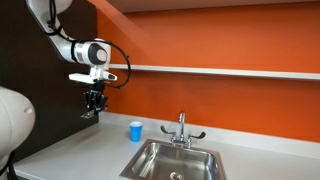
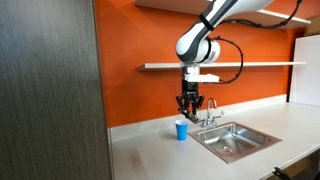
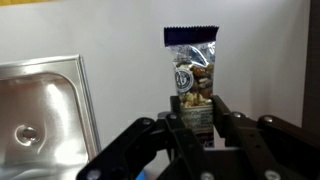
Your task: Place the candy bar on the left side of the first shelf
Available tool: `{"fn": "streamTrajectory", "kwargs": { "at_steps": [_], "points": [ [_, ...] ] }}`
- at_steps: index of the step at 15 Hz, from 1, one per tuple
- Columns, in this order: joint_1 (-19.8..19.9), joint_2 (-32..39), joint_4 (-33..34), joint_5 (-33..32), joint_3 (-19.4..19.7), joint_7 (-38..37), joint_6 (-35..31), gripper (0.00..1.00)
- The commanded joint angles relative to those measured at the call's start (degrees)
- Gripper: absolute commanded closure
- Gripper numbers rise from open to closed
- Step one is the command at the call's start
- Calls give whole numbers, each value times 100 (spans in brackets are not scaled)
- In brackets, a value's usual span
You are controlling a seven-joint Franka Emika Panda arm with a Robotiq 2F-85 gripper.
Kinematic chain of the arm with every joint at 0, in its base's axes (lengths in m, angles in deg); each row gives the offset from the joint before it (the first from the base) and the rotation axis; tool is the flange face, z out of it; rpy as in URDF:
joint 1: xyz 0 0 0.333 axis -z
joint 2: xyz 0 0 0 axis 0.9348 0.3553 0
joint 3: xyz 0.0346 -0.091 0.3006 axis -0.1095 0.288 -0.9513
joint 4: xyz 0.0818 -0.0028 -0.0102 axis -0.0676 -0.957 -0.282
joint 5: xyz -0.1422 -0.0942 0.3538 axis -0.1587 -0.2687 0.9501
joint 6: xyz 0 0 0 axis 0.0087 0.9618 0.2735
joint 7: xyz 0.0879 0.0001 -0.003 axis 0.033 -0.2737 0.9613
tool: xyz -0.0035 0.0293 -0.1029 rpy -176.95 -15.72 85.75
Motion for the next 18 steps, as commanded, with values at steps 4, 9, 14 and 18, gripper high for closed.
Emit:
{"fn": "streamTrajectory", "kwargs": {
  "at_steps": [4, 9, 14, 18],
  "points": [
    [20, -1378, 217, -336, -318, -481, 947, 90],
    [113, -1817, 838, -813, -522, -670, 1382, 90],
    [208, -1702, 1725, -1316, -554, -582, 1627, 90],
    [296, -1425, 2370, -1564, -496, -485, 1660, 90]
  ]
}}
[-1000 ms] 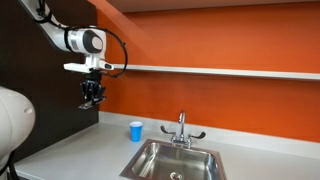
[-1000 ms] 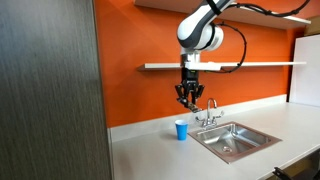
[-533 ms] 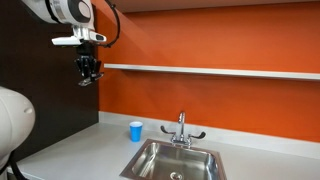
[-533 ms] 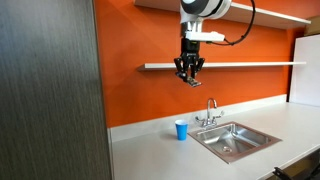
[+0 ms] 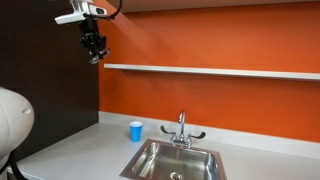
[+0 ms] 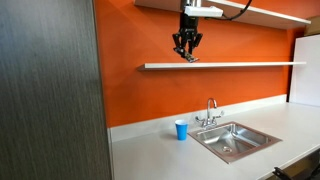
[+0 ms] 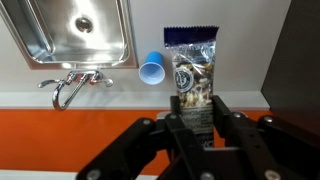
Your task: Place the candy bar on the left side of the first shelf
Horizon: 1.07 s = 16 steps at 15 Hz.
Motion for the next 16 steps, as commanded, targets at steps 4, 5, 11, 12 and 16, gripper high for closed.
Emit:
{"fn": "streamTrajectory", "kwargs": {
  "at_steps": [4, 5, 11, 12, 16],
  "points": [
    [241, 859, 1346, -260, 38, 223, 326, 90],
    [249, 1047, 1568, -251, 75, 273, 391, 90],
    [240, 2111, 2796, -244, 286, 497, 816, 90],
    [227, 2281, 2987, -241, 318, 519, 878, 90],
    [196, 2895, 3603, -205, 446, 650, 938, 90]
  ]
}}
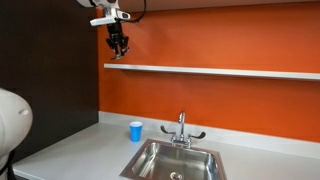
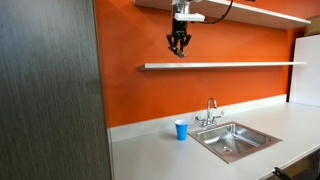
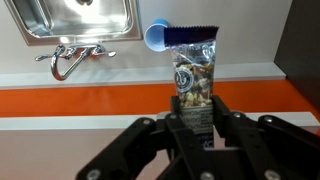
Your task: Place the candy bar on the left side of the first shelf
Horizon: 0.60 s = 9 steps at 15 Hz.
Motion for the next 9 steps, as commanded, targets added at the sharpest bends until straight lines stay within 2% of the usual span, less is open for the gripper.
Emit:
{"fn": "streamTrajectory", "kwargs": {
  "at_steps": [1, 9],
  "points": [
    [-6, 680, 880, -35, 85, 229, 347, 90],
    [-14, 1560, 1704, -18, 291, 508, 166, 90]
  ]
}}
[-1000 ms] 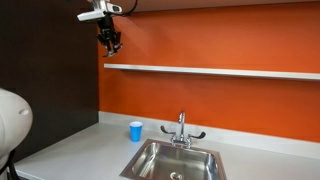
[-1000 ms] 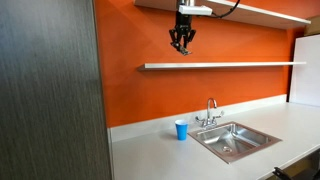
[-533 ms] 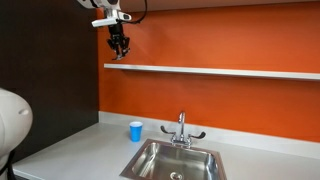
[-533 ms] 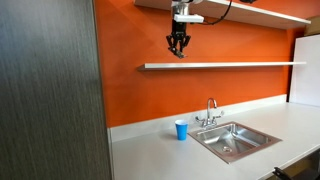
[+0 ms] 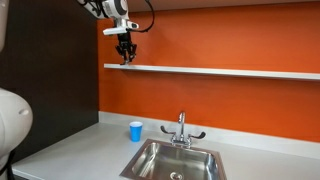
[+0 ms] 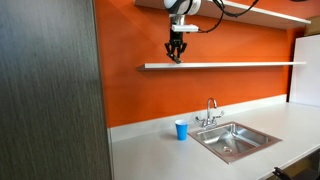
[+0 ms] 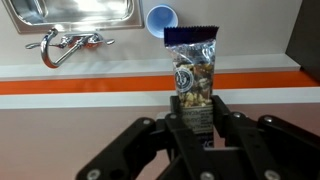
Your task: Place the candy bar on the left side of the first shelf
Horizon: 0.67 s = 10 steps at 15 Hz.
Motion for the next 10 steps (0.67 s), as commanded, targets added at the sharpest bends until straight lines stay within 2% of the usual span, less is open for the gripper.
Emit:
{"fn": "streamTrajectory", "kwargs": {
  "at_steps": [1, 10],
  "points": [
    [-12, 458, 642, -12, 84, 270, 117, 90],
    [29, 1088, 1451, 15, 93, 486, 192, 90]
  ]
}}
